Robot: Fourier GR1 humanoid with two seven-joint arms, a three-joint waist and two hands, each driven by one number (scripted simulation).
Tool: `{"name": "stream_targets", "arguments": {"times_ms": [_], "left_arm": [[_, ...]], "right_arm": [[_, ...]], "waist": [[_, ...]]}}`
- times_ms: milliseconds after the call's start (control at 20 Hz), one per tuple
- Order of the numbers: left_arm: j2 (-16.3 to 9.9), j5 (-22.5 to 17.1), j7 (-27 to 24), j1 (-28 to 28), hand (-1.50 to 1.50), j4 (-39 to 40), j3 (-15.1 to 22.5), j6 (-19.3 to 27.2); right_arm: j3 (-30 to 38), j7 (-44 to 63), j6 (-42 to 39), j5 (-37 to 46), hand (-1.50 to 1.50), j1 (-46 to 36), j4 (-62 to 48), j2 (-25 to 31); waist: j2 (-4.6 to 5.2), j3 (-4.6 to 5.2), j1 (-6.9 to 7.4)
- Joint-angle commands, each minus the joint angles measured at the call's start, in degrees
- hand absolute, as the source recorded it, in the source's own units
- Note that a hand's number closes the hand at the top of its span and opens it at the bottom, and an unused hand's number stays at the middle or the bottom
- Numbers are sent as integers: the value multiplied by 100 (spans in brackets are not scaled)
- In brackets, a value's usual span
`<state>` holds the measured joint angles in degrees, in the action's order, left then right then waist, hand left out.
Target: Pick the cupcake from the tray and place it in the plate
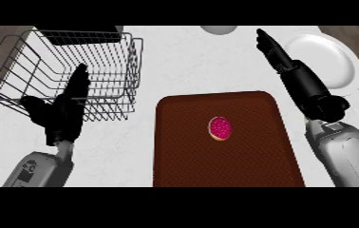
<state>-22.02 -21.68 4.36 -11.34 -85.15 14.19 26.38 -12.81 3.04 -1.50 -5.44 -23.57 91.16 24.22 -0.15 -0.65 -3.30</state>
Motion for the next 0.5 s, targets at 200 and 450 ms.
{"name": "stream_targets", "arguments": {"times_ms": [200, 450], "left_arm": [[133, 11, 281, 450, 0, 470, 556, -529], [258, -142, 408, 575, 0, 400, 771, -824]], "right_arm": [[598, -789, -1419, -1432, 150, -991, -853, -190], [959, -1629, -491, -155, -150, -854, -1848, 181]], "waist": [[168, 48, 608], [218, 41, 520]]}}
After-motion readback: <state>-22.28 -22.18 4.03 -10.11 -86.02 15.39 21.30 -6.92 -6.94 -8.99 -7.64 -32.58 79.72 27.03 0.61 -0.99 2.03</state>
